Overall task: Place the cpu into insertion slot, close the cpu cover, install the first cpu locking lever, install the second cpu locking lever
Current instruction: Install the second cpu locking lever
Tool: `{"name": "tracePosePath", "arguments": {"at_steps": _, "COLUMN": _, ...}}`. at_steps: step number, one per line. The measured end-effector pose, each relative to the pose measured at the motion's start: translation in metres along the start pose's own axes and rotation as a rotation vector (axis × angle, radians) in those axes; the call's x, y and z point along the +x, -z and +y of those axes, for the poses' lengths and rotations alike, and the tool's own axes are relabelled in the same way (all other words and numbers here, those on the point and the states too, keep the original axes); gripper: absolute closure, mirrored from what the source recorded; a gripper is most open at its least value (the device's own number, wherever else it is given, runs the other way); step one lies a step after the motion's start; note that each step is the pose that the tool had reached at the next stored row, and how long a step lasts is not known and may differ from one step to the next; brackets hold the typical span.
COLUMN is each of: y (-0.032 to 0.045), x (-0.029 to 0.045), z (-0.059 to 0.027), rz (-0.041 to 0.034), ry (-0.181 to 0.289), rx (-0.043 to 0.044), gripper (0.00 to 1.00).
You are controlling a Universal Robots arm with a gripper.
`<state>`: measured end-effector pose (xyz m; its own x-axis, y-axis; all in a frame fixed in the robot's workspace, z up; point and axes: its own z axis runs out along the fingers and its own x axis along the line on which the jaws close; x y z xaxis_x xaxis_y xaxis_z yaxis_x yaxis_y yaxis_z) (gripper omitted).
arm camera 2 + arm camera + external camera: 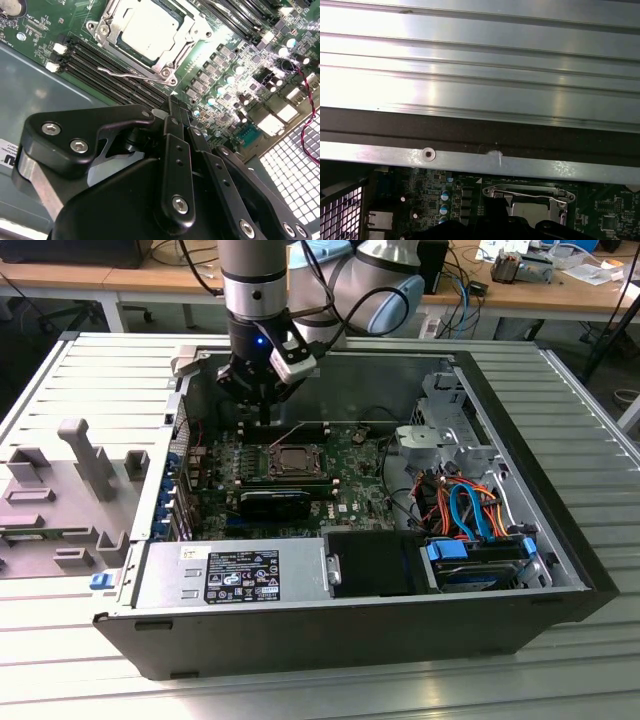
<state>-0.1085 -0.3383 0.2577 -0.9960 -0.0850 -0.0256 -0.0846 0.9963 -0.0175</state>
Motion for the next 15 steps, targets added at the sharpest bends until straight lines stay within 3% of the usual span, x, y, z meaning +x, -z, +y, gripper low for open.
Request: {"name": "tracePosePath", "arguments": {"at_steps": 15, "y": -0.0013, "x": -0.0014, "z": -0.0001, "rz": 0.0000, "ry": 0.000, "rx": -0.0001, "gripper": 0.89}}
